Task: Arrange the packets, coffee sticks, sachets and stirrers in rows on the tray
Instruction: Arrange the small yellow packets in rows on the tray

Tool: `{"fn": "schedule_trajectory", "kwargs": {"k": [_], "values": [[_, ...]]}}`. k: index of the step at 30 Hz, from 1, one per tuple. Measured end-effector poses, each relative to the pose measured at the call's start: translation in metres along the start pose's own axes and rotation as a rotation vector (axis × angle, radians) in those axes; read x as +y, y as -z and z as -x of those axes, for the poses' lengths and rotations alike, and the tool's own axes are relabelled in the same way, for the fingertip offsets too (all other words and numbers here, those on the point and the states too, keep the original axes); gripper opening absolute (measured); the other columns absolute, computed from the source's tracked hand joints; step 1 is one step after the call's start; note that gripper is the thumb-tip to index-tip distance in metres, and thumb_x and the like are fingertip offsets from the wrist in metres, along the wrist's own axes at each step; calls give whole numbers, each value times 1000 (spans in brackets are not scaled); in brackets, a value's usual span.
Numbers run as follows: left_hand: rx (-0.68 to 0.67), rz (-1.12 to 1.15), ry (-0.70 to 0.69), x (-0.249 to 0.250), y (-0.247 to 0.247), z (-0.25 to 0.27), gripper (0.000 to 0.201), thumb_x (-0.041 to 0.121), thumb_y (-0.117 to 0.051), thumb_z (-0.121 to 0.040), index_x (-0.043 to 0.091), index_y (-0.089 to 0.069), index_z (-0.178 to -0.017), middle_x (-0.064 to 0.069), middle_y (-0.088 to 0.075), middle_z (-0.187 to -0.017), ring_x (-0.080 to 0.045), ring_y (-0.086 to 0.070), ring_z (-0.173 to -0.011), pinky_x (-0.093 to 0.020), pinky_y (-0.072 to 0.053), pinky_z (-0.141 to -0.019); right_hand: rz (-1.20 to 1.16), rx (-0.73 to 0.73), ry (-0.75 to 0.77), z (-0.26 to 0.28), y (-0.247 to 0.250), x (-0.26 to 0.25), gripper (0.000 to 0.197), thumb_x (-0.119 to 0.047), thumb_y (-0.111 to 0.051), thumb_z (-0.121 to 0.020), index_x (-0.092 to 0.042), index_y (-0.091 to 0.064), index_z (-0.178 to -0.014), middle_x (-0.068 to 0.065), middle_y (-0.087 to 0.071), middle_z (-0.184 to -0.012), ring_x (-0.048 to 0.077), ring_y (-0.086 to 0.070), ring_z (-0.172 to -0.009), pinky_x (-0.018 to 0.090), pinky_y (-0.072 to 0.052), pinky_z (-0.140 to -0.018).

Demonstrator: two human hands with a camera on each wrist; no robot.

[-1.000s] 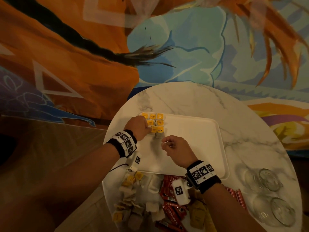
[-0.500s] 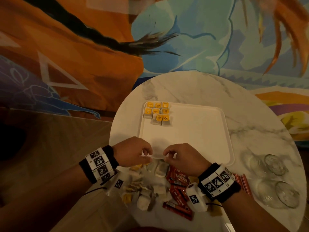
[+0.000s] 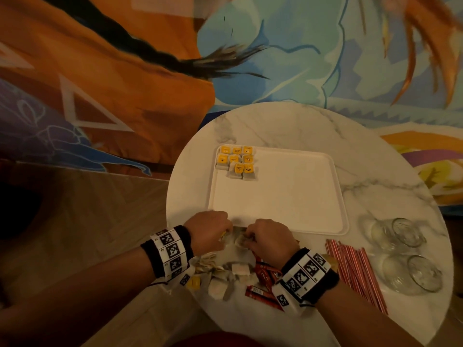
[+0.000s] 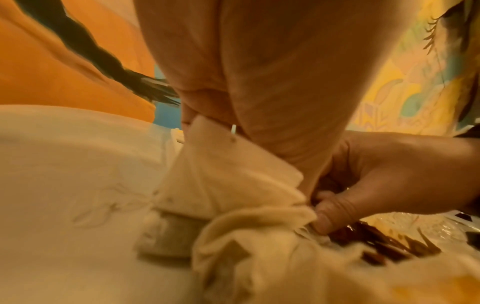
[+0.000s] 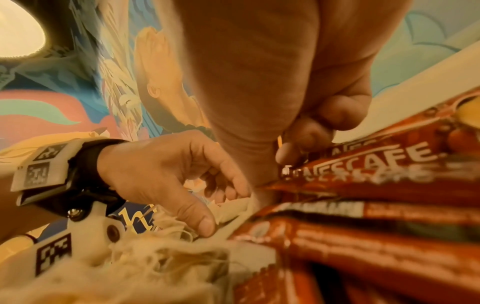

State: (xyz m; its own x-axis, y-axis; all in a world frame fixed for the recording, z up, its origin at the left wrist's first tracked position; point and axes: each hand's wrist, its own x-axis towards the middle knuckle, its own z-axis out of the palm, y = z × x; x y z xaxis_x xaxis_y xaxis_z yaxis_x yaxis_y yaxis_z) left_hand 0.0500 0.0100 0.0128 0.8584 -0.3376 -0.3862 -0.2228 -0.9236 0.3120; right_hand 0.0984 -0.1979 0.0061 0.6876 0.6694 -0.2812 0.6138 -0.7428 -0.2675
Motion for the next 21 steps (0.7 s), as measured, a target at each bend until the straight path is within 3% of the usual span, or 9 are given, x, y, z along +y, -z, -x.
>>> {"fn": "schedule_trajectory", "kwargs": {"k": [3,5,8,11,14,17,19,21], "values": [[6,1,-12,1,-2,0,23,26,-58,-91,15,-70,-107,-6,-60,-101,-27,-59,-92,-39,-47,-75,-30,5,5,1,0,1,33,-52,-52,-97,-25,-71,-93,-2,-59,-93,20,-61,-84,30,-36,-64],[42,84,-17,1,0,0,22,25,-56,-93,13,-74,-100,-6,-65,-95,-26,-62,-88,-37,-48,-73,-92,13,7,4,4,3,34,-54,-54,-96,-26,-73,-92,-3,-58,-91,19,-60,-82,32,-41,-65],[121,240,-16,0,7,2,21,32,-63,-93,16,-76,-97,0,-69,-93,-15,-62,-83,-29,-46,-73,-267,65,-4,10,12,8,27,-53,-59,-93,-30,-73,-90,-8,-60,-89,11,-58,-80,33,-49,-72],[176,478,25,-4,11,4,19,37,-71,-87,19,-75,-90,7,-71,-87,-8,-64,-78,-28,-52,-73,-509,110,-25,14,21,12,18,-44,-65,-92,-30,-76,-88,-12,-69,-87,4,-62,-82,29,-51,-77],[204,829,63,-9,15,4,22,38,-72,-83,16,-72,-82,0,-75,-85,-17,-70,-79,-35,-57,-76,-713,127,-30,17,30,13,15,-35,-67,-93,-26,-76,-85,-11,-73,-83,3,-66,-77,33,-54,-77],[176,1168,143,-8,19,4,15,16,-69,-92,6,-65,-82,-11,-72,-81,-23,-67,-75,-37,-53,-73,-818,164,-20,16,33,9,14,-32,-68,-93,-23,-74,-84,-9,-73,-79,5,-64,-71,31,-53,-71],[121,1401,183,-2,21,4,12,12,-63,-95,4,-62,-86,-23,-67,-85,-33,-65,-80,-42,-52,-78,-831,189,-15,13,33,5,13,-32,-69,-92,-24,-73,-83,-8,-73,-81,9,-66,-74,31,-53,-72],[70,1612,243,7,21,4,13,11,-57,-98,3,-61,-89,-26,-67,-92,-41,-67,-89,-46,-55,-84,-800,206,-2,10,31,1,13,-33,-70,-91,-25,-73,-82,-10,-71,-80,5,-63,-73,23,-48,-68]]}}
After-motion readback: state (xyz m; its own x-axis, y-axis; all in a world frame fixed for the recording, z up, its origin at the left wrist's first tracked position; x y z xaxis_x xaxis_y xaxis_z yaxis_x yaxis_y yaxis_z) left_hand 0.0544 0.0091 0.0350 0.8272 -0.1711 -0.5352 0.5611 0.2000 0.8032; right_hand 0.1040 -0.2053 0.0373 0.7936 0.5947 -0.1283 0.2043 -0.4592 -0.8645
